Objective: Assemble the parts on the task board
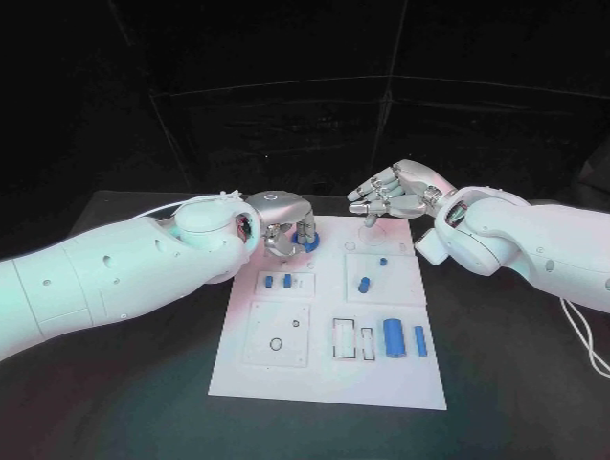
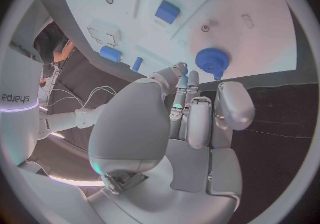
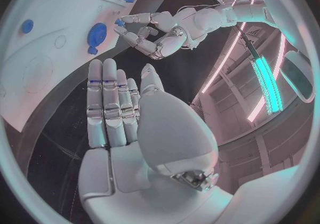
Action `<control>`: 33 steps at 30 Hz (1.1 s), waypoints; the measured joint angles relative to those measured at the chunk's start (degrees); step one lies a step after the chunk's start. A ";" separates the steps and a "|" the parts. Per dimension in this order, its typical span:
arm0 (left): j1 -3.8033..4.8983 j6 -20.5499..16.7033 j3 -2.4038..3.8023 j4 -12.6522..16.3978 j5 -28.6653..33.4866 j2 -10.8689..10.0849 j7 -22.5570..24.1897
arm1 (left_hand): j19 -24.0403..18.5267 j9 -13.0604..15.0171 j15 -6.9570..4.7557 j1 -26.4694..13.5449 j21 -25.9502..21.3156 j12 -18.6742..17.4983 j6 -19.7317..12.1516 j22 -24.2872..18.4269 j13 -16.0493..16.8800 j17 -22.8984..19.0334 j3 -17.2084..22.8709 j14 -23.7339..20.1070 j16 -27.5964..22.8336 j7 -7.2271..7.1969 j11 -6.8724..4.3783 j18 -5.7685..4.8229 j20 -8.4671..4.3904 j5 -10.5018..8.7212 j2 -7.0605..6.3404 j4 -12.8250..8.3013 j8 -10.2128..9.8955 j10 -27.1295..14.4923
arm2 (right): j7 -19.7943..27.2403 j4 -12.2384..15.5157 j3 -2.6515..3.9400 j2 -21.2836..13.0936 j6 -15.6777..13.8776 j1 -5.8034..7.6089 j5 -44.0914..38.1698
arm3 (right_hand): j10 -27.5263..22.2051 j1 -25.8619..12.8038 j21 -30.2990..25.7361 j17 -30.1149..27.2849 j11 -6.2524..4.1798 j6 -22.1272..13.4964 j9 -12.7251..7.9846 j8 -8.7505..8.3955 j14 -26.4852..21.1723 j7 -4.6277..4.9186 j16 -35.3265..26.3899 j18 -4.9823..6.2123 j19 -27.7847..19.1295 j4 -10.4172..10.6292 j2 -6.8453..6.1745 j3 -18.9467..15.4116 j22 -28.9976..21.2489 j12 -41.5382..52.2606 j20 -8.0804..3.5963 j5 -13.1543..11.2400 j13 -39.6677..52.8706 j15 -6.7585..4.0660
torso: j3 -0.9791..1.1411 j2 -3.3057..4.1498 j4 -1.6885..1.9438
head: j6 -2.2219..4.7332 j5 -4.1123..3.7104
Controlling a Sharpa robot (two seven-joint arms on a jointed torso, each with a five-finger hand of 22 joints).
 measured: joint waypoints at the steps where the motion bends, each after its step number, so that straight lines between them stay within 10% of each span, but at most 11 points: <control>1: 0.00 -0.04 0.05 0.18 0.19 -0.36 0.00 | 0.00 0.00 0.00 0.00 0.00 0.00 0.00 0.01 0.00 0.00 0.00 0.00 0.00 0.00 0.00 0.00 0.00 0.00 0.00 0.00 0.00 0.00 | 0.00 -0.02 0.00 0.00 0.00 0.00 0.00 | 0.00 0.00 0.00 0.00 0.00 0.00 0.00 0.00 0.00 0.00 0.00 0.00 0.00 0.00 0.00 0.00 0.00 0.00 0.00 0.00 0.00 0.00 | -0.01 -0.01 0.00 | 0.01 0.01; 12: 0.05 1.07 0.23 0.88 3.19 -4.53 -0.24 | 0.00 0.01 0.00 -0.67 0.31 -0.67 0.00 0.29 0.00 -0.22 0.00 0.00 0.00 0.00 -0.01 0.00 0.00 0.00 -0.68 0.00 -0.44 0.41 | 0.00 -0.21 0.00 -0.03 0.01 0.00 0.00 | 0.00 0.00 0.00 0.01 0.00 0.00 0.00 0.00 0.00 0.00 0.00 0.00 0.00 0.00 0.00 0.00 0.01 0.00 0.00 0.00 0.01 0.00 | -0.03 0.10 -0.04 | 0.09 0.15; 33: -0.97 2.46 0.07 -0.50 4.80 -4.09 -0.23 | 0.00 -0.16 0.01 -1.06 0.31 -1.83 -0.15 0.28 0.01 -0.36 -0.01 0.00 0.00 0.14 0.00 0.02 0.00 0.00 -1.07 0.00 -1.12 0.40 | -0.01 -0.14 0.00 -0.10 0.02 -0.01 -0.10 | 0.00 0.00 0.00 0.01 0.00 0.00 0.00 0.00 0.00 0.00 0.00 0.00 0.00 -0.13 0.00 0.13 -0.10 0.00 0.00 0.00 -0.11 0.00 | 0.05 0.14 -0.16 | 0.07 0.01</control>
